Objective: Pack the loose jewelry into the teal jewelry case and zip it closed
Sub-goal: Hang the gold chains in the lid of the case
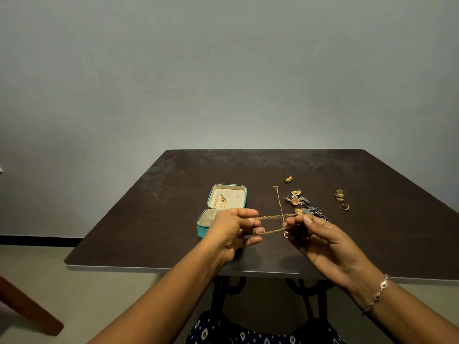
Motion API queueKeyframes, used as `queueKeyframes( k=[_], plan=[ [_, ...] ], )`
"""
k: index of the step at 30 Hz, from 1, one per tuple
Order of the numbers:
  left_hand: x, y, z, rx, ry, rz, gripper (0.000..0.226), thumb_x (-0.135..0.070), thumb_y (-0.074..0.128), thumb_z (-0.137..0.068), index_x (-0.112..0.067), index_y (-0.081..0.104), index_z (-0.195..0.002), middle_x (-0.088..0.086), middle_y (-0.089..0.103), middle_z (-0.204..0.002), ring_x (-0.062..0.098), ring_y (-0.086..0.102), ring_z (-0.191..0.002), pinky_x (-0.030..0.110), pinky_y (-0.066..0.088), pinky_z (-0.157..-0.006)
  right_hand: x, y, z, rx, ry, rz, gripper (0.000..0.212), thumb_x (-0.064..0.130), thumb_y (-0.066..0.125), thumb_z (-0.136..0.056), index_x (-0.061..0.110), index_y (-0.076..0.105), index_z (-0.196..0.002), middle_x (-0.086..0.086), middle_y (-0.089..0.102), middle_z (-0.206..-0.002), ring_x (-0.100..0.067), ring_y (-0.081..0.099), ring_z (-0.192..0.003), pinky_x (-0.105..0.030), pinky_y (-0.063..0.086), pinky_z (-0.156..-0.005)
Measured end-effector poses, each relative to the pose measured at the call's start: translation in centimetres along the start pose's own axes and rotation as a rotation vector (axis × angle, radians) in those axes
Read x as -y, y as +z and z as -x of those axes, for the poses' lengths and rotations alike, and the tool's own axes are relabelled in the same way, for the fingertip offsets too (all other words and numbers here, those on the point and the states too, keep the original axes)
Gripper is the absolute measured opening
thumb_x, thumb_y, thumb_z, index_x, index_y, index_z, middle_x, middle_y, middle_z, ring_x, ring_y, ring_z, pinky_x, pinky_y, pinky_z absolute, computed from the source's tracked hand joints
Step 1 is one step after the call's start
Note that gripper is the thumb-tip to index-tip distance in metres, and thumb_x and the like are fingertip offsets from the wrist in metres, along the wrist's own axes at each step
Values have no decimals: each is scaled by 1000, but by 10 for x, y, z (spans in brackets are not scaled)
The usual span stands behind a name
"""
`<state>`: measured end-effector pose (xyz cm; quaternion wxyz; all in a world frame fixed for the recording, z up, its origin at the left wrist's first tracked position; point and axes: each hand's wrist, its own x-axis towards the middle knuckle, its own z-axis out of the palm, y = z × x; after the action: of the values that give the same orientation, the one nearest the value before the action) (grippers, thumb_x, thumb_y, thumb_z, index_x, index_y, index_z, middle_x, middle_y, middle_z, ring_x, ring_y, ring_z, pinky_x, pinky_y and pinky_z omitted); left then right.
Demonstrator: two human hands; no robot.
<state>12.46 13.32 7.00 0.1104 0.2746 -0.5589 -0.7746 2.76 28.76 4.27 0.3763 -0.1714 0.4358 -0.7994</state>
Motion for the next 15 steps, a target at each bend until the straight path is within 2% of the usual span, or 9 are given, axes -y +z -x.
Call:
queueKeyframes(
  k=[3,6,8,10,12,15],
  plan=[
    [2,1,-1,61,33,-132,18,4,47,-91,-10,57,-91,7,61,-81,14,60,-69,25,53,-55,11,3,1,-59,15,67,26,19,79,-55,6,69,-75,-8,67,-71,-16,67,-68,-23,56,-61],
    [-8,-6,-9,44,192,-284,16,-2,49,-91,-15,57,-88,3,59,-83,8,54,-66,18,45,-46,24,2,2,-94,46,241,9,9,57,-75,4,62,-80,-7,64,-67,-16,63,-65,-20,51,-57],
    [-16,-17,-20,-59,341,-378,19,-1,49,-91,-16,58,-85,2,58,-83,6,51,-66,15,42,-46,31,-3,1,-98,76,355,9,7,54,-78,3,62,-80,-7,64,-67,-16,61,-64,-21,51,-58],
    [-21,-33,-32,-194,450,-471,15,-1,49,-91,-9,63,-91,4,61,-87,8,51,-70,16,42,-49,37,-9,0,-116,89,442,10,7,55,-78,2,63,-82,-7,65,-65,-14,62,-61,-21,50,-60],
    [-21,-53,-45,-316,478,-480,17,0,49,-90,0,62,-100,6,62,-90,11,53,-77,17,43,-56,43,-12,-1,-139,80,495,13,3,51,-85,0,63,-82,-8,65,-65,-13,63,-60,-19,51,-59],
    [-16,-77,-61,-418,444,-448,18,-1,50,-90,1,60,-105,3,59,-88,17,55,-88,19,46,-66,50,-13,-6,-143,55,584,17,3,50,-88,0,65,-80,-10,63,-66,-15,60,-61,-20,50,-58]
  ],
)
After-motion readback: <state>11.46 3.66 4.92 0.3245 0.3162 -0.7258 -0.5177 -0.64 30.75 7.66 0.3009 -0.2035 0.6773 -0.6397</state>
